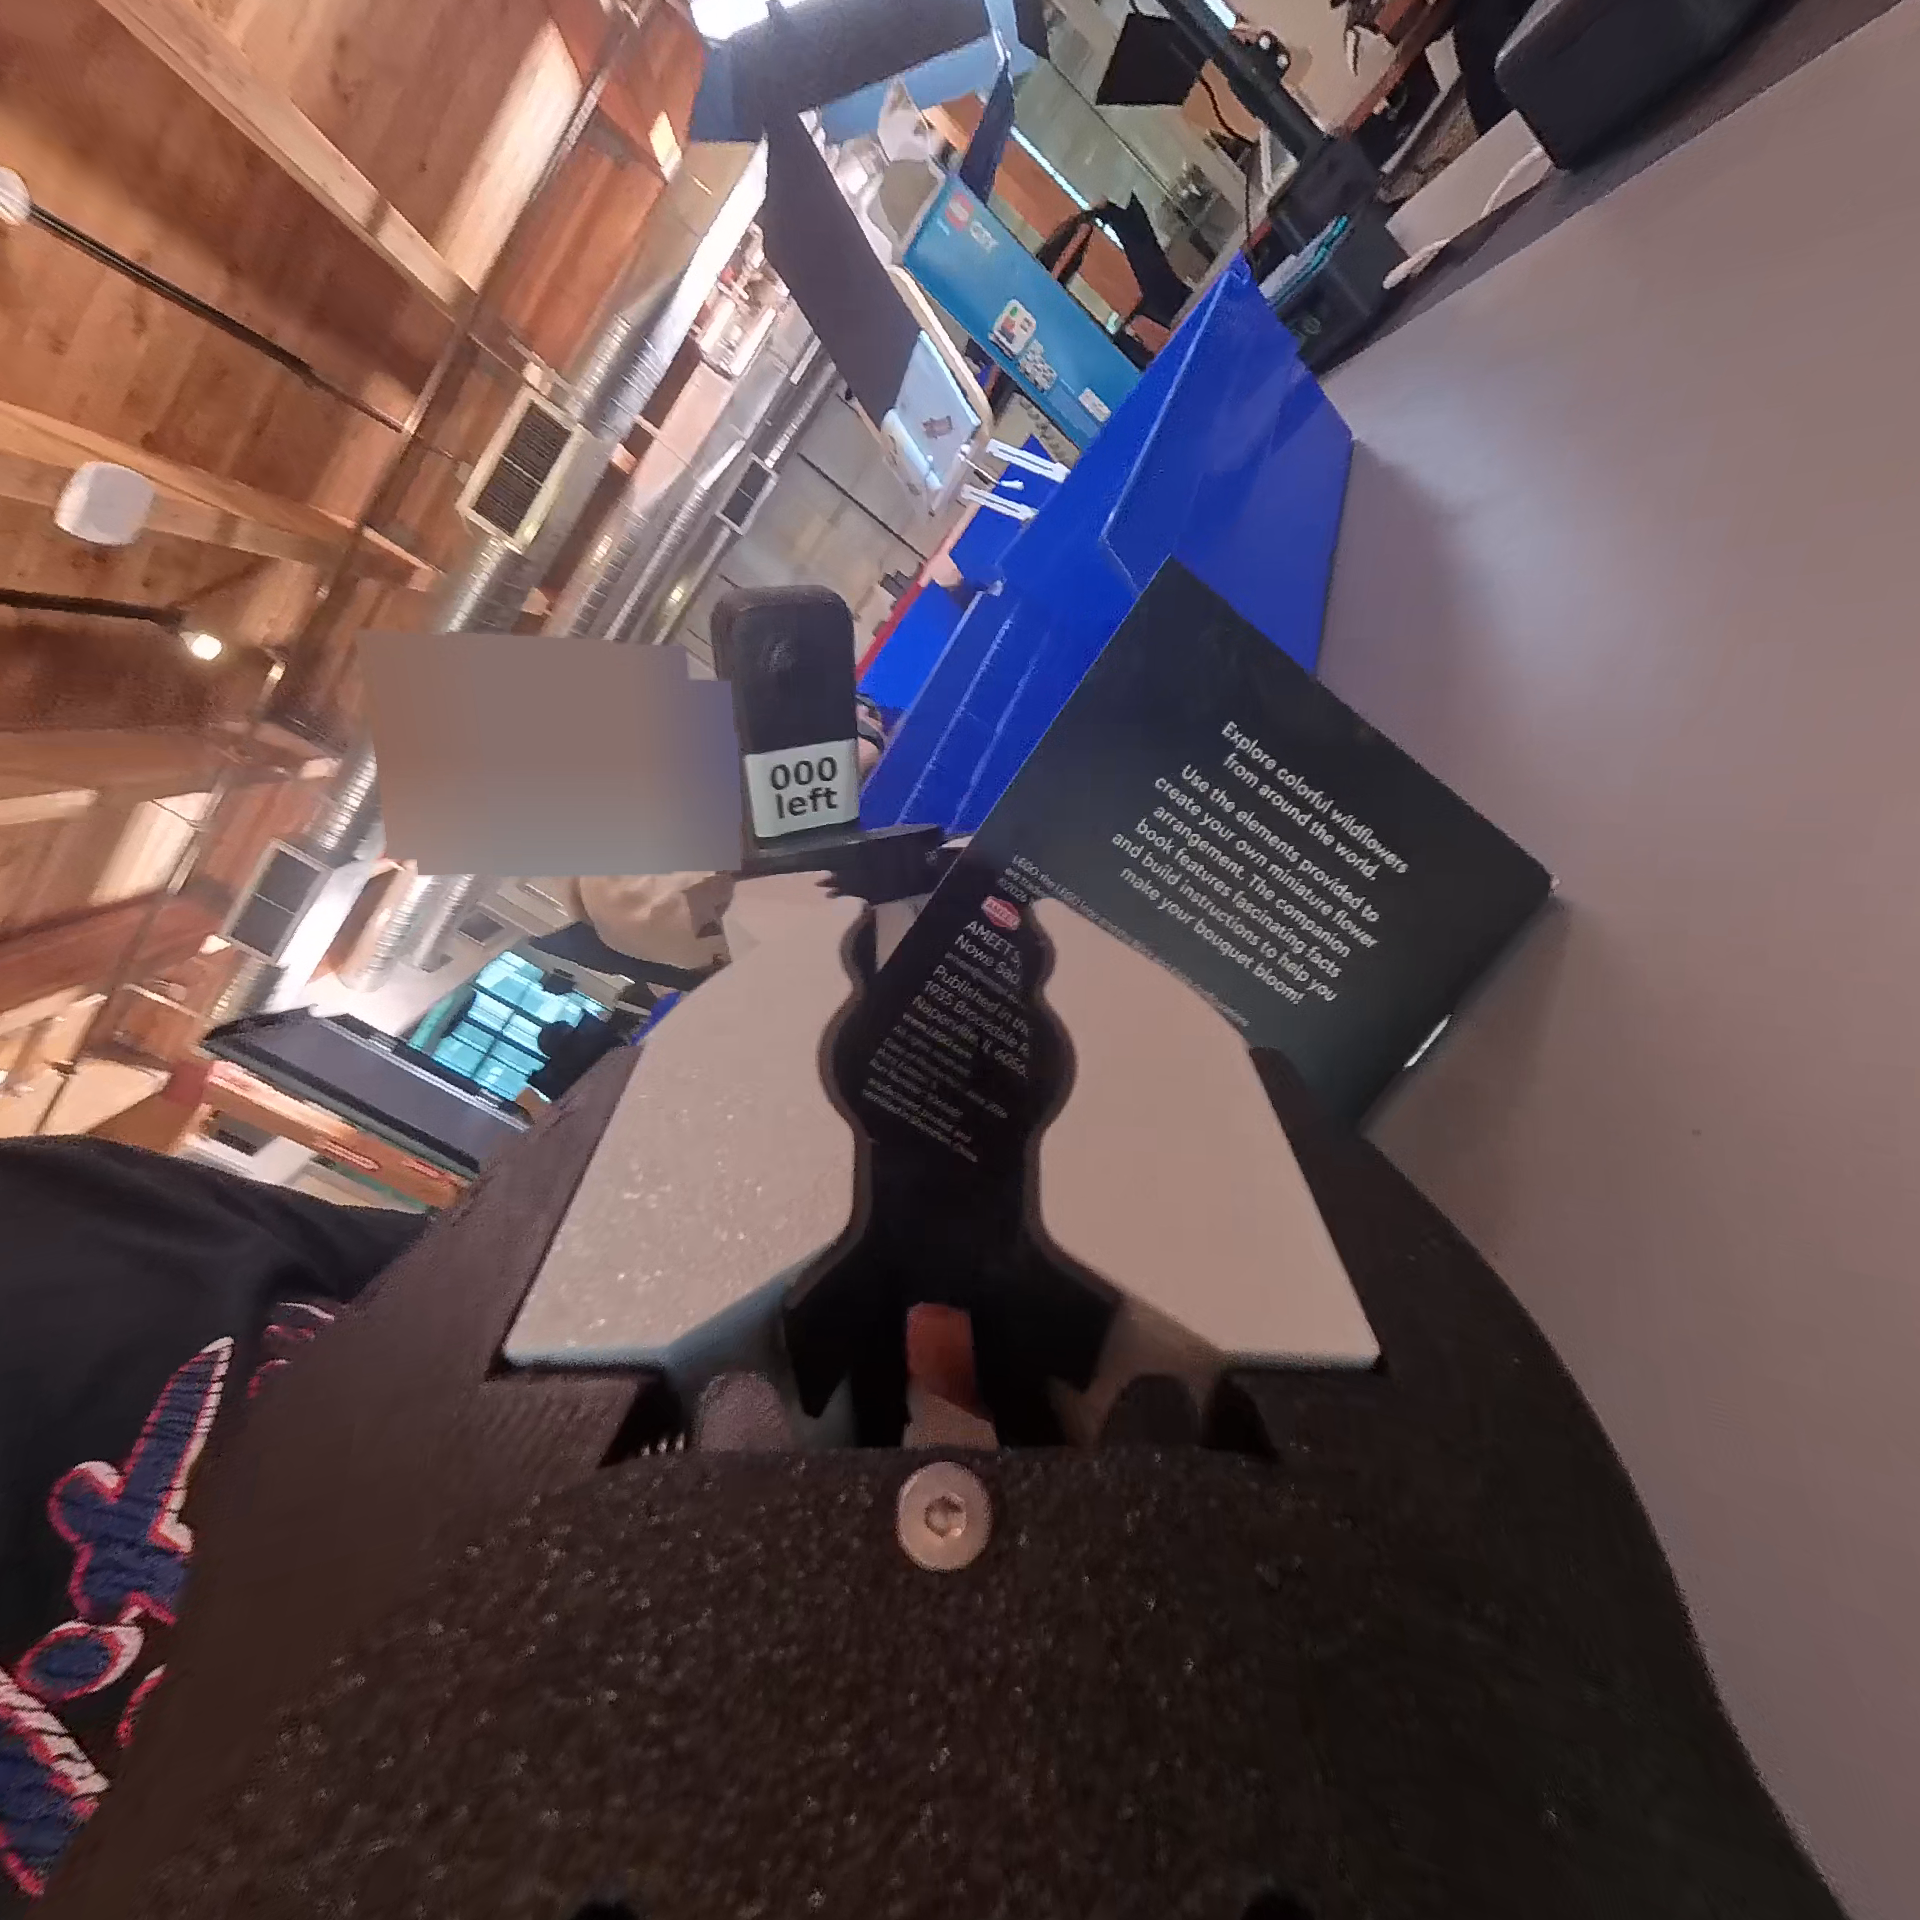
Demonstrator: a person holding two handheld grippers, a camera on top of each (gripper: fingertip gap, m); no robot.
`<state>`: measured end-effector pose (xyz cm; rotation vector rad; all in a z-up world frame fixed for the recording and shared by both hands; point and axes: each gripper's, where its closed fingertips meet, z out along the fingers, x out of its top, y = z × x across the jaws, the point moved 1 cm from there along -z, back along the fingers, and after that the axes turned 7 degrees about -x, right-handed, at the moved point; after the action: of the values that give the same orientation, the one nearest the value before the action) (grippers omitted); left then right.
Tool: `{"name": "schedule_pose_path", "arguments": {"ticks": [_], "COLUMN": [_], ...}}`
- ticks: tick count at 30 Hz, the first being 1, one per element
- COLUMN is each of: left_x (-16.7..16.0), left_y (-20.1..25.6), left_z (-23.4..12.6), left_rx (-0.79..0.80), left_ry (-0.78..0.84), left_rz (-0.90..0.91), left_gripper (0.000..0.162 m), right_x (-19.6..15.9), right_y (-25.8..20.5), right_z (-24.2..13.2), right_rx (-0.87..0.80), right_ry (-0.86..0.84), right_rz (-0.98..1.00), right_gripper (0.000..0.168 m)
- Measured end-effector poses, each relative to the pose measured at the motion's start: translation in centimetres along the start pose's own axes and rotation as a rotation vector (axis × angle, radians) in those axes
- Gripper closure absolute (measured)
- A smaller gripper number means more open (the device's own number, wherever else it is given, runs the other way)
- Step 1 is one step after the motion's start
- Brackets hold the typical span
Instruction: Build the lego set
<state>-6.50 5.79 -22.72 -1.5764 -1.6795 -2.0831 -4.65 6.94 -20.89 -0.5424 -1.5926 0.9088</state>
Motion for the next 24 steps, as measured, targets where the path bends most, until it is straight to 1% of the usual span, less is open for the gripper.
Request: {"name": "schedule_pose_path", "arguments": {"ticks": [2, 7, 24], "left_x": [0.0, -0.1, -0.1], "left_y": [0.0, 0.0, 0.0], "left_z": [0.1, 0.1, -0.1], "left_rx": [-0.001, -0.003, -0.014], "left_ry": [-0.002, 0.003, 0.005], "left_rz": [0.000, 0.001, -0.009], "left_gripper": [0.089, 0.089, 0.089], "right_x": [0.1, 0.2, 0.2], "right_y": [0.4, 1.1, 1.3], "right_z": [0.1, 0.6, 0.5], "right_rx": [-0.043, -0.116, -0.121], "right_ry": [-0.019, -0.045, -0.037], "right_rz": [-0.038, -0.099, -0.096], "right_gripper": [0.133, 0.129, 0.129]}}
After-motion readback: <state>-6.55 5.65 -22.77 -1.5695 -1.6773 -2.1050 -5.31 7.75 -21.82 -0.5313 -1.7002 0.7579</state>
